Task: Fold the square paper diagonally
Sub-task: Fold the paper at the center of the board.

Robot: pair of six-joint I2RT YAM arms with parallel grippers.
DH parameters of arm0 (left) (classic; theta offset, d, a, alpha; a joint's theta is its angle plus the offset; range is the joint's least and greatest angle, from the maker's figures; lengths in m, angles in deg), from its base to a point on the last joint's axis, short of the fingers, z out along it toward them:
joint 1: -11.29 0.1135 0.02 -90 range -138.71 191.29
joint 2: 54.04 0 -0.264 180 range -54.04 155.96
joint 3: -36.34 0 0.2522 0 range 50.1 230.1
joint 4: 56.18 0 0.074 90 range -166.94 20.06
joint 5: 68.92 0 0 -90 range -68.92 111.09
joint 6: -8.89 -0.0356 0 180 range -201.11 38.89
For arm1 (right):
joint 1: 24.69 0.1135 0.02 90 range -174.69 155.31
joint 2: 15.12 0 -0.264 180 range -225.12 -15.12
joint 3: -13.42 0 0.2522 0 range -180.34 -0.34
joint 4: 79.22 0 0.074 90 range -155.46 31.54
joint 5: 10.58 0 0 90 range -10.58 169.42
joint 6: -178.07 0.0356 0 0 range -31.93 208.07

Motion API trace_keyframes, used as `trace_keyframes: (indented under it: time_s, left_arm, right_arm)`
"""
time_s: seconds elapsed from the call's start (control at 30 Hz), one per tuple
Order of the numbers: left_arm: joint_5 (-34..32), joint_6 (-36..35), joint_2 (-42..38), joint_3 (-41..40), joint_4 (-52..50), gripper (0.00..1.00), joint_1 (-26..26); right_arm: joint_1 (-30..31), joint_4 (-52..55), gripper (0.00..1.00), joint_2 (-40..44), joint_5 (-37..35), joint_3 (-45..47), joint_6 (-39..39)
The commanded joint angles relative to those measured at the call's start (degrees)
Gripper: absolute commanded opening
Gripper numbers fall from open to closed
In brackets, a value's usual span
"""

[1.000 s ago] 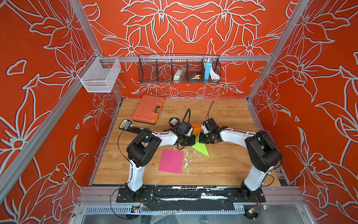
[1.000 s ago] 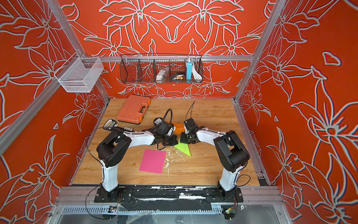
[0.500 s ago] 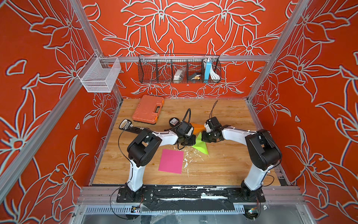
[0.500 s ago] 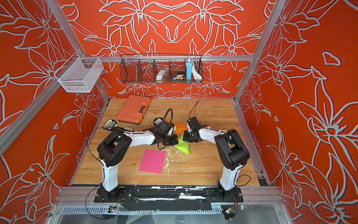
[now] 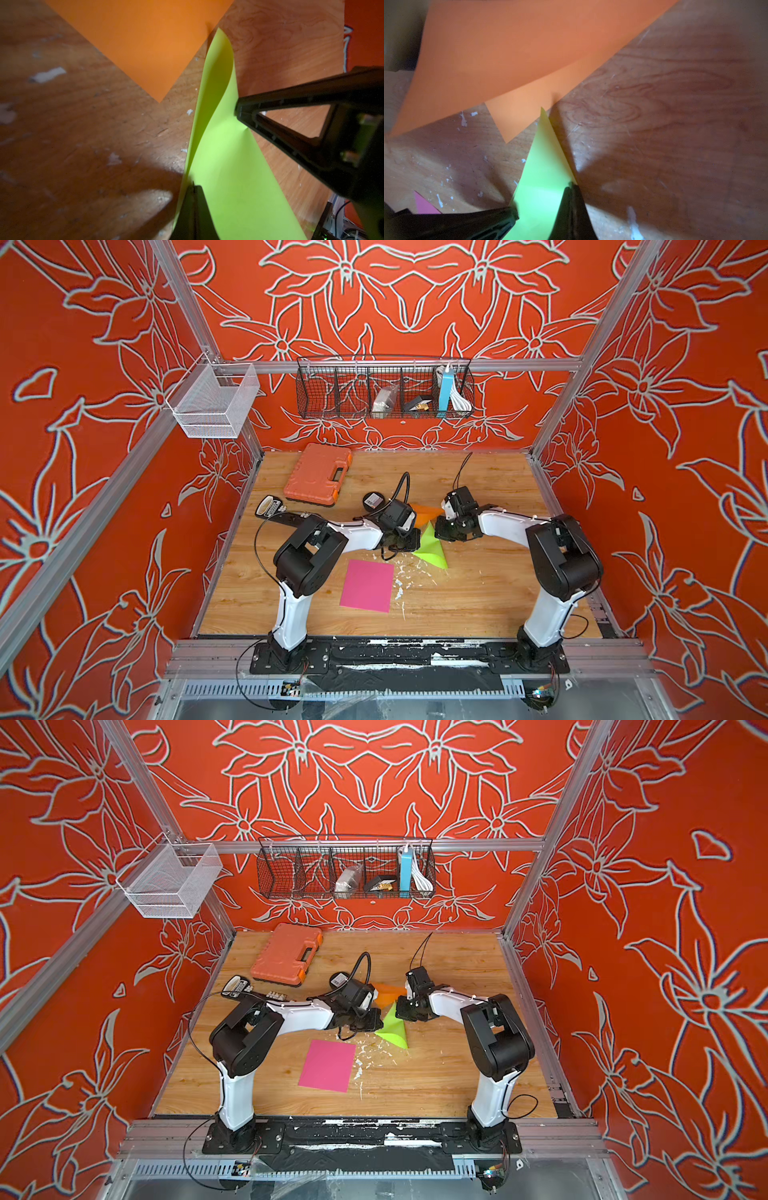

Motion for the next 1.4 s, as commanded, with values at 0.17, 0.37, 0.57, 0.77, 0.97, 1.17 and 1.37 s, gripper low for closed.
trace_keyframes:
  time_s: [0.17, 0.37, 0.57, 0.77, 0.97, 1.17, 1.37]
  left_arm:
    - [-1.36, -0.39, 2.32, 0.21, -4.0, 0.0, -0.12]
    - [-1.38, -0.45, 2.57, 0.4, -4.16, 0.0, -0.1]
    - [-1.3, -0.49, 2.67, 0.58, -4.33, 0.0, -0.05]
    - [-1.28, -0.56, 2.86, 0.67, -4.5, 0.0, -0.12]
    - [-1.29, -0.47, 3.19, 0.93, -4.8, 0.0, -0.12]
    - [-1.29, -0.47, 2.95, 0.8, -4.83, 0.0, -0.1]
    - [-1.29, -0.51, 3.04, 0.84, -4.88, 0.0, -0.1]
  right_arm:
    - [1.91, -3.79, 0.0, 6.97, 5.51, 4.68, 0.88]
    - [2.49, -5.44, 0.0, 2.94, 6.83, 4.83, 2.07]
    - [2.07, -3.49, 0.0, 0.42, 4.14, 2.34, 1.85]
    - [0.39, -2.84, 0.0, -2.17, 2.8, 1.08, 2.21]
    - [-1.48, -4.11, 0.0, -3.7, 2.24, 0.95, 2.87]
    - [-2.61, -4.03, 0.0, -4.81, 2.59, -0.78, 2.91]
    - [-3.37, -4.06, 0.0, -6.07, 2.2, -2.15, 3.57]
